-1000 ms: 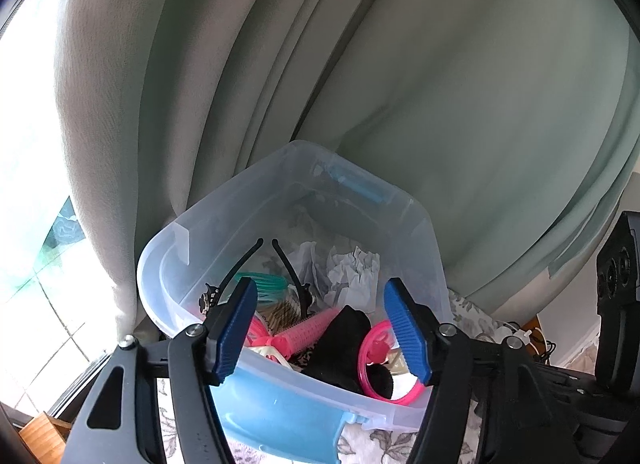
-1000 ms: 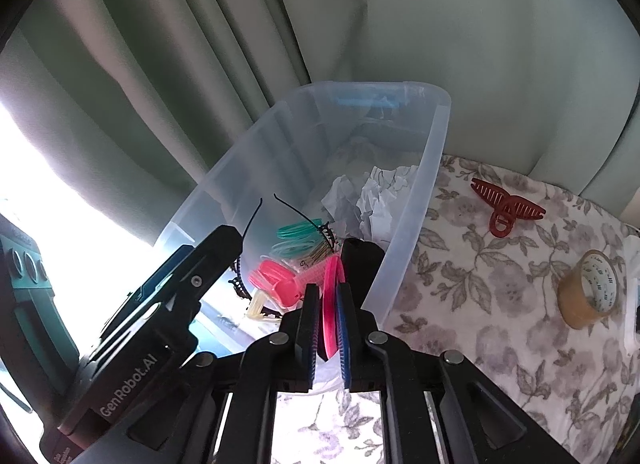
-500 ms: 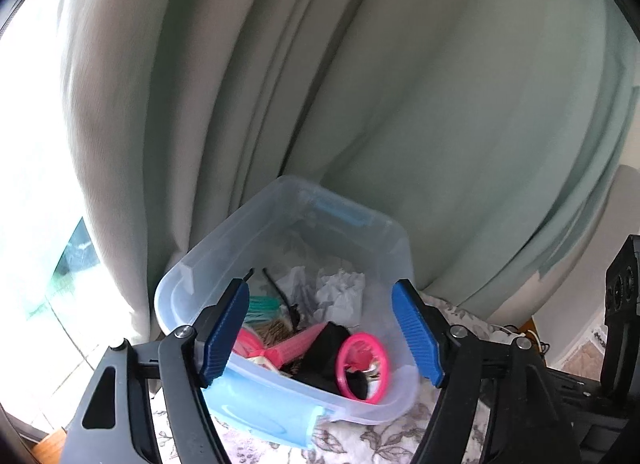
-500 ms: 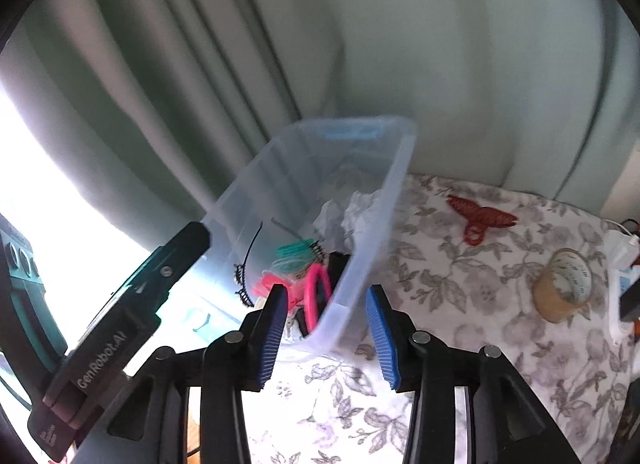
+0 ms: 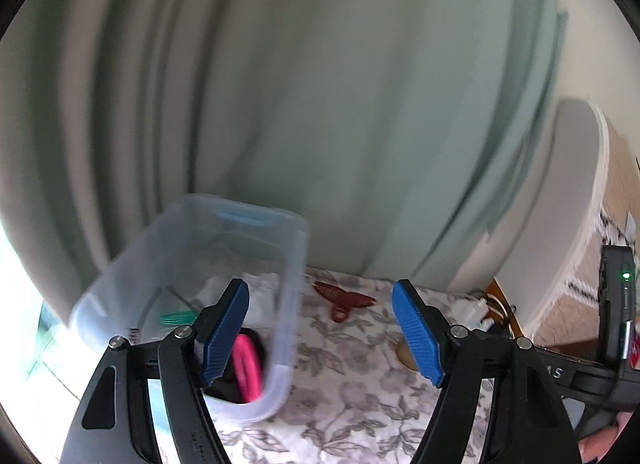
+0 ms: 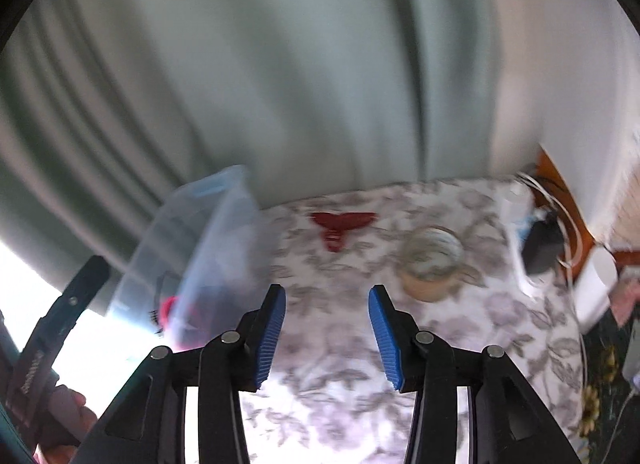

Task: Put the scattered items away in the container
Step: 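Move both tools from the box toward the red claw clip and tape roll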

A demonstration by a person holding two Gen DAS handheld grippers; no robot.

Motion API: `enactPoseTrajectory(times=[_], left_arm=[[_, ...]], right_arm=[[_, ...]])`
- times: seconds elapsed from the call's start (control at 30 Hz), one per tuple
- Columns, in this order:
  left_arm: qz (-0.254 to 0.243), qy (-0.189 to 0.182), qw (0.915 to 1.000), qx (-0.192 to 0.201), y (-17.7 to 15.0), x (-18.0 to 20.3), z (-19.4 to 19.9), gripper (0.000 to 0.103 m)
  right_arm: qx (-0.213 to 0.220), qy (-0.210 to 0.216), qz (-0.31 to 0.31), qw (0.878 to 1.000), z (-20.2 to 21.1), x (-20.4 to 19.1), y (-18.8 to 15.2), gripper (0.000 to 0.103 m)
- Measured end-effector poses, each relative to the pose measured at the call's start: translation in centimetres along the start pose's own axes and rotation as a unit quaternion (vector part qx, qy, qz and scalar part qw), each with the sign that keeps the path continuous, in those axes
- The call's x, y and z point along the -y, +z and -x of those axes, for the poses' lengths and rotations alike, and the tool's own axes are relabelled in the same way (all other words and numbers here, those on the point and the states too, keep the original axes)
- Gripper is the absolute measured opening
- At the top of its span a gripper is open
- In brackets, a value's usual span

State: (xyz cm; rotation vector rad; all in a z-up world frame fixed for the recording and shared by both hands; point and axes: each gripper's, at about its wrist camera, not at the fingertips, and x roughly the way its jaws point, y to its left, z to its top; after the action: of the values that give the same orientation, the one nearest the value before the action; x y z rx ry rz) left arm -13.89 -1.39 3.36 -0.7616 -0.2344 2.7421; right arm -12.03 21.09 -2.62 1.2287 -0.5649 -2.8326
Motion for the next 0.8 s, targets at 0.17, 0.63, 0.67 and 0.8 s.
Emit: enactPoseTrajectory(times=[0.17,0.63,0.67,0.8], left_arm=[[-0.041,-0.02,0.9983,-0.036,-1.4,3.7,-4.1,0.075],[-0.103,-0.021,0.9894,-0.1,-3.0,8.3,-10.5,0.075],[-0.107,-0.019,0.9887,-0.103,-3.1,8.5,-11.0,0.075],[-0.111,0.004,0.9863,-0.122,-4.1,7.6,-13.8,0.075]], right_arm=[[-0.015,-0.029,-0.039,0.999,-1.9,4.5,-0.2,0.047],[-0.051,-0.069,-0.068,0.994,-7.8,10.5,1.3,0.047],[-0.054,-0.069,-0.066,0.994,-8.3,10.6,1.5,0.047],[-0.066,-0.068,-0.061,0.994,-10.3,11.0,1.8,0.047]])
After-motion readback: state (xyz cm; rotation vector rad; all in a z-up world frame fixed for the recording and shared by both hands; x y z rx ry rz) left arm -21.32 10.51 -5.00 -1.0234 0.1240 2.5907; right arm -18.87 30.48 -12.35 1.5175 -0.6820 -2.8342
